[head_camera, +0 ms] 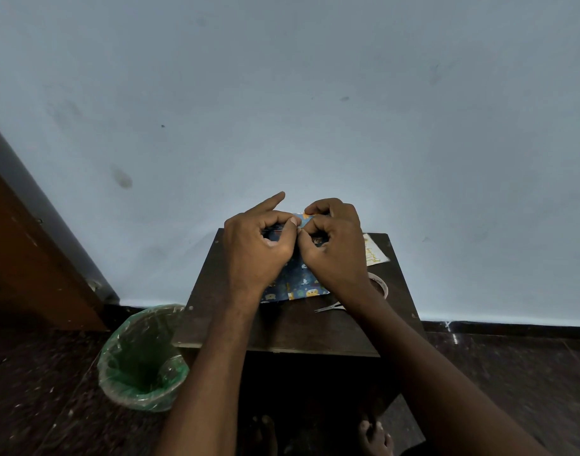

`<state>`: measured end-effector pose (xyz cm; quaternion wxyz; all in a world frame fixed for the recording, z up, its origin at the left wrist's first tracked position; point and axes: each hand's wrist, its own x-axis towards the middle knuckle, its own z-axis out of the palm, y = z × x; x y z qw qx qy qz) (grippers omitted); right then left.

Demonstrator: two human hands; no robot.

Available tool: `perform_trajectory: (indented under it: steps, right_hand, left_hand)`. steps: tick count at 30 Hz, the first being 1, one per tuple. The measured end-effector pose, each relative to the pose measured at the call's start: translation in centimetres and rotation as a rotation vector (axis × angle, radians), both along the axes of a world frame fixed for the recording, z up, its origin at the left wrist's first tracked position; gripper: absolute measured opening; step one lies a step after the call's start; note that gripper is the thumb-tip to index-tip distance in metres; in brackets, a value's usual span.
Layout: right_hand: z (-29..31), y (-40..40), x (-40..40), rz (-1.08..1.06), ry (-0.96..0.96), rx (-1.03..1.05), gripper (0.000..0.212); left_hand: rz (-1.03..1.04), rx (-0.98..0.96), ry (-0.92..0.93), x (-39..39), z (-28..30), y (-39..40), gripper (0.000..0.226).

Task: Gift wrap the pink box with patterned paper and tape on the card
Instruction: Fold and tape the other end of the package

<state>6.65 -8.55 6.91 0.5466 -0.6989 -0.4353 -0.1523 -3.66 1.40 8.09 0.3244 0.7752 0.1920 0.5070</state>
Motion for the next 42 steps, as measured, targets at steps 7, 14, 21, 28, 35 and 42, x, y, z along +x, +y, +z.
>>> perform_trajectory:
  steps: [7,14,21,28,35,42]
  right_hand:
    - [-0.1,-0.2,0.3,-0.045,-0.052,0.002,0.030]
    - [0.0,-0.9,0.8,-0.075,-0.182,0.026,0.040]
    - [-0.1,-1.0,0.4,-0.043,-0.130,0.026,0.029]
    - [-0.5,-1.0,0.5,-0.041,-0.183,0.032,0.026]
    - [-0.8,-1.2,1.1,-0.018,-0.319,-0.020,0.020]
    - [-1.0,-0.8,1.5,-0.077,-0.445,-0.067,0.024]
  left_hand:
    - [0.035,-0.007,0.001,0.2,-0.1,-0.1,0.008]
    - [0.049,-0.014,0.008,0.2,0.0,-0.4,0.009]
    - [0.043,-0.188,0.056,0.1,0.8,-0.6,0.022]
    - [0.001,-0.382,0.142,-0.2,2.4,-0.8,0.032]
    - [0.102,-0.390,0.121,0.7,2.3,-1.6,0.029]
    - [0.192,-0.310,0.138,0.5,2.0,-1.6,0.030]
